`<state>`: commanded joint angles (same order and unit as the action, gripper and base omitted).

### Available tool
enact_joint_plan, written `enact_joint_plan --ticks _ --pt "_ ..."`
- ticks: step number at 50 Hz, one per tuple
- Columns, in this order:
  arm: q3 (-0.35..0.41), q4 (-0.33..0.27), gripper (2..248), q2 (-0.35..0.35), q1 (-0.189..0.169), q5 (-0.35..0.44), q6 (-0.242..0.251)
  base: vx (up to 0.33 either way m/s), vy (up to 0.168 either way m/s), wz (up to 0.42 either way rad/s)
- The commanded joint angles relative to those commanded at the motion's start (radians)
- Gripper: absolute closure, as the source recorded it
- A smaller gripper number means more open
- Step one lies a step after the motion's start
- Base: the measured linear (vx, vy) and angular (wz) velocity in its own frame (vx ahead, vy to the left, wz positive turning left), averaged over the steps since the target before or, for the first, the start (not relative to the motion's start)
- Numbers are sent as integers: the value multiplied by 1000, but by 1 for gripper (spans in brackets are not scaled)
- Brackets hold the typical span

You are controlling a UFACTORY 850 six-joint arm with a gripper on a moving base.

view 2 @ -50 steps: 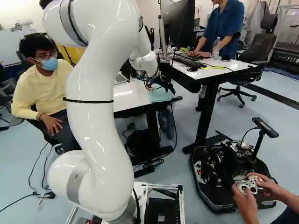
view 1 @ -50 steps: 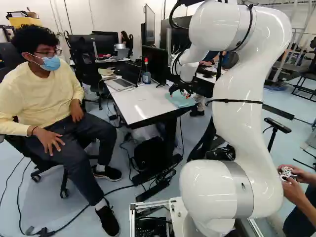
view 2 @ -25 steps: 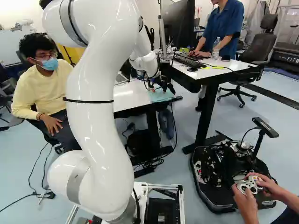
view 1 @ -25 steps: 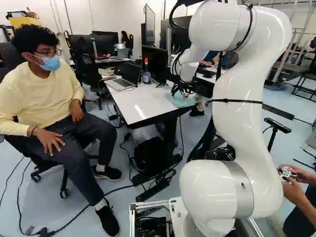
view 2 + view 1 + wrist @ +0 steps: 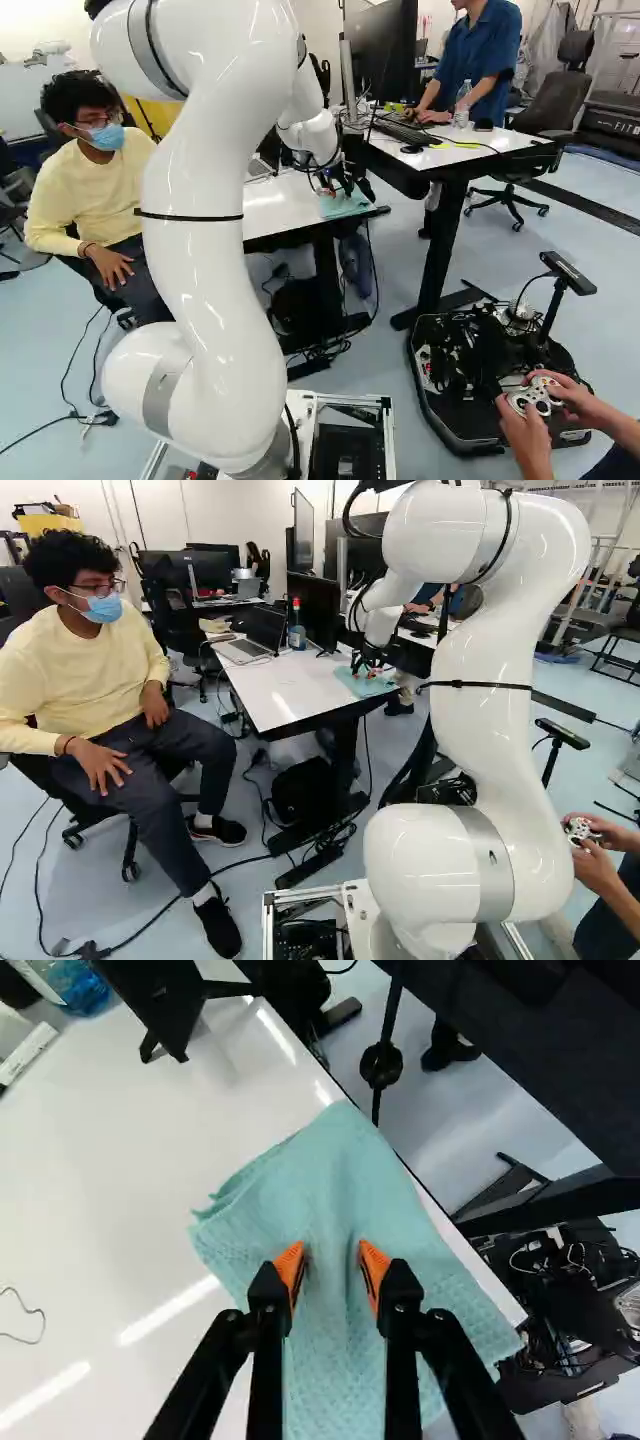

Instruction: Clean the table with the green towel

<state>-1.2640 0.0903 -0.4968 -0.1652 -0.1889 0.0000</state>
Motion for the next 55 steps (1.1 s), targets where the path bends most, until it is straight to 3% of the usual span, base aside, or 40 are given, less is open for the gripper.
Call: enact_joint_plan --ticks 4,5,9,10,15,16,26,55 --pt "0 9 152 0 0 8 0 0 0 0" --pt "0 11 165 0 0 9 0 0 0 0" --pt "0 21 165 0 0 16 0 0 0 0" --pt "0 23 178 0 0 17 0 0 0 0" --pt "0 33 178 0 0 21 0 0 0 0" --pt "0 35 190 0 0 21 0 0 0 0" --pt "0 52 205 0 0 22 0 0 0 0" --pt "3 61 206 14 0 23 0 0 0 0"
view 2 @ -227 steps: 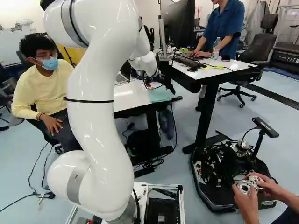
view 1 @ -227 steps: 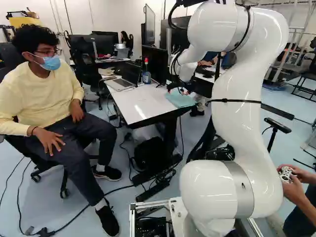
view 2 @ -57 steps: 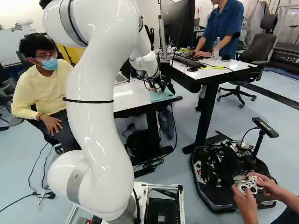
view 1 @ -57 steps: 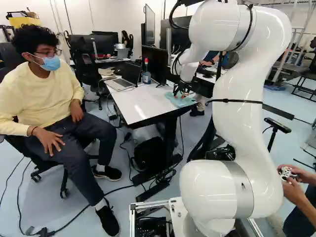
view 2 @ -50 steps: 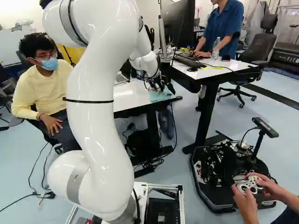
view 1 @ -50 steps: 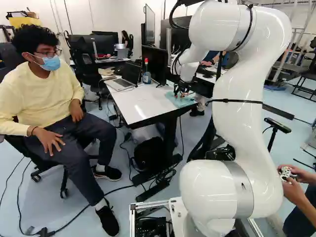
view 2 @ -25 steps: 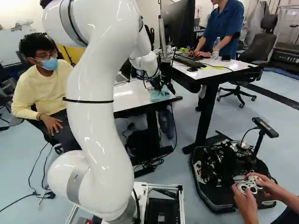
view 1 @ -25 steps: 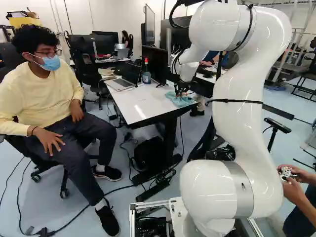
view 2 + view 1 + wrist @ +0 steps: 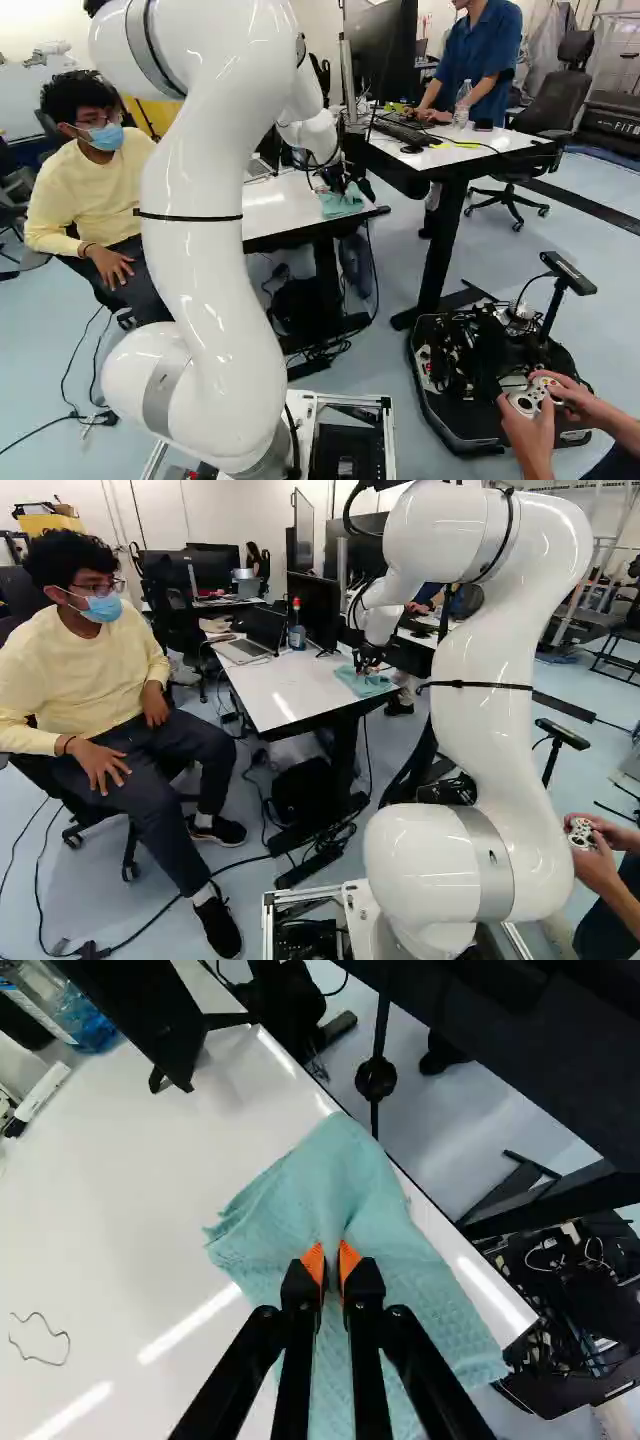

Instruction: Clean the table with the green towel

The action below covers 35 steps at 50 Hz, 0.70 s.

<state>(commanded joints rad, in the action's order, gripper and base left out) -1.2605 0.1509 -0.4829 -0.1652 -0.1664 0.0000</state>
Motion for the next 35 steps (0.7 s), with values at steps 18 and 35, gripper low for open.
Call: enact_joint_plan --ticks 18,35 --pt "10 0 206 43 2 -1 0 0 0 0" --pt "24 0 206 90 29 -12 0 0 0 0"
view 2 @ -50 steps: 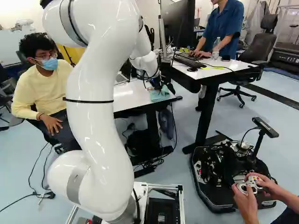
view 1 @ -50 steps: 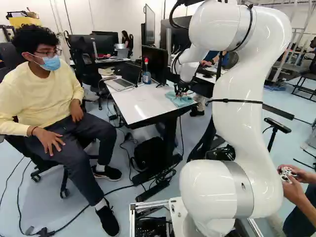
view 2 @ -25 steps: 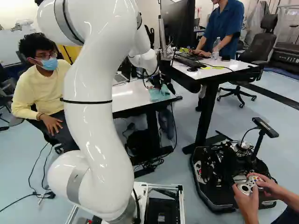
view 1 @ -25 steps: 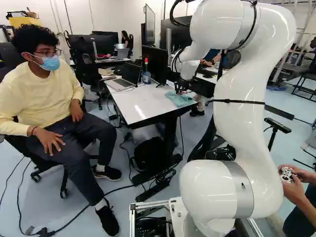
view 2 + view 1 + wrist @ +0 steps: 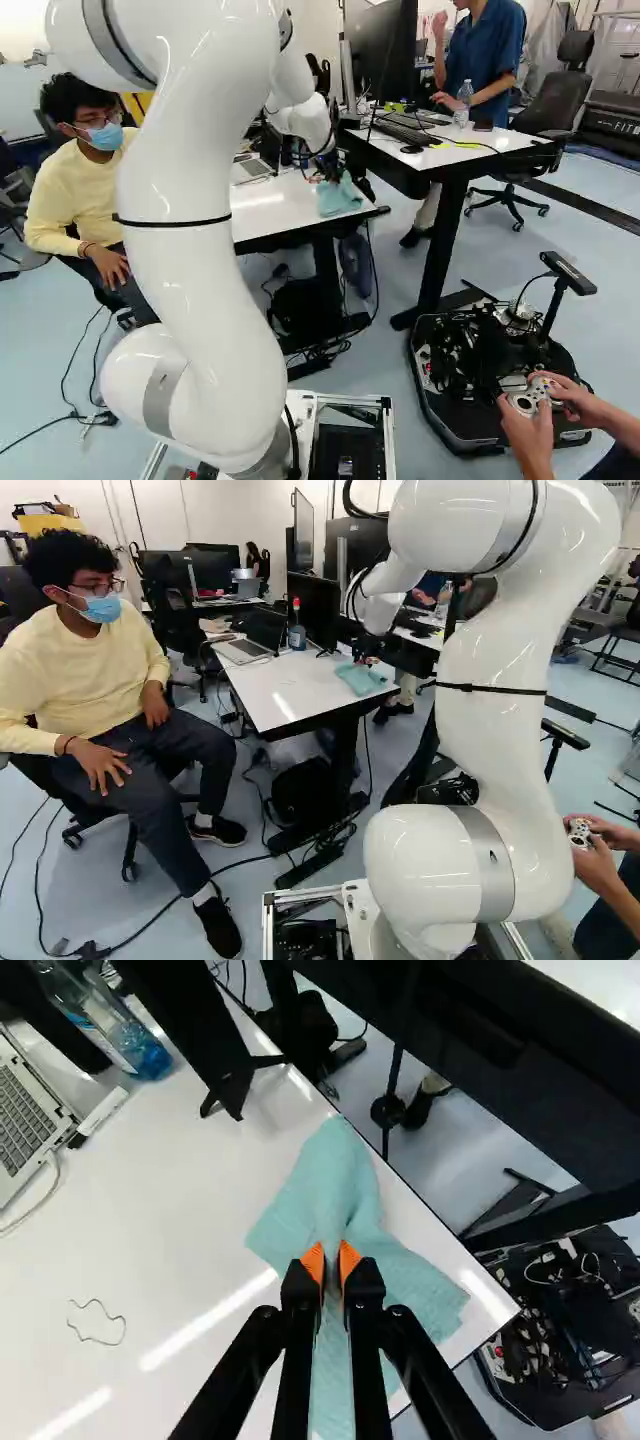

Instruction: Clean the table with the green towel

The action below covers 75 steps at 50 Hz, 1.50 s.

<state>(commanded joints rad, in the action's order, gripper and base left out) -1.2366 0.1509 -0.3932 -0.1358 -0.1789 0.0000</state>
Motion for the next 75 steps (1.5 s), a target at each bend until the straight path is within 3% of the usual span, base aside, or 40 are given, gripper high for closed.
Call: enact_joint_plan --ticks 31,75 --pt "16 0 206 77 51 0 0 0 0 0" --pt "12 0 206 164 174 -18 0 0 0 0"
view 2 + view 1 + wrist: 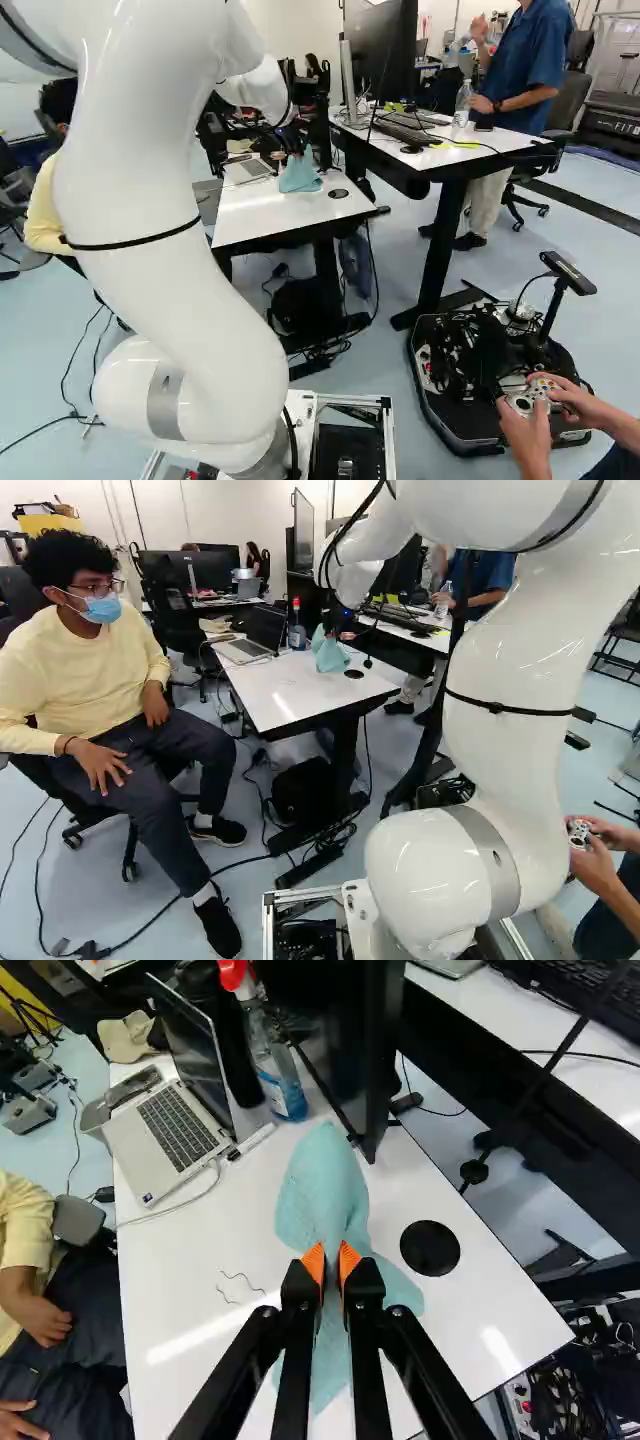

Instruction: Clean the table with the green towel

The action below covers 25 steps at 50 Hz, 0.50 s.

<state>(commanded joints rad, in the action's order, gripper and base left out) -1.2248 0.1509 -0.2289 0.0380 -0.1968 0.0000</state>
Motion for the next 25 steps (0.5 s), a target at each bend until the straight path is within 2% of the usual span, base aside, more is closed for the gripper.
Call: enact_joint_plan --ticks 14,25 --pt "-21 0 206 11 40 -30 0 0 0 0" --pt "-68 0 206 -8 60 -77 0 0 0 0"
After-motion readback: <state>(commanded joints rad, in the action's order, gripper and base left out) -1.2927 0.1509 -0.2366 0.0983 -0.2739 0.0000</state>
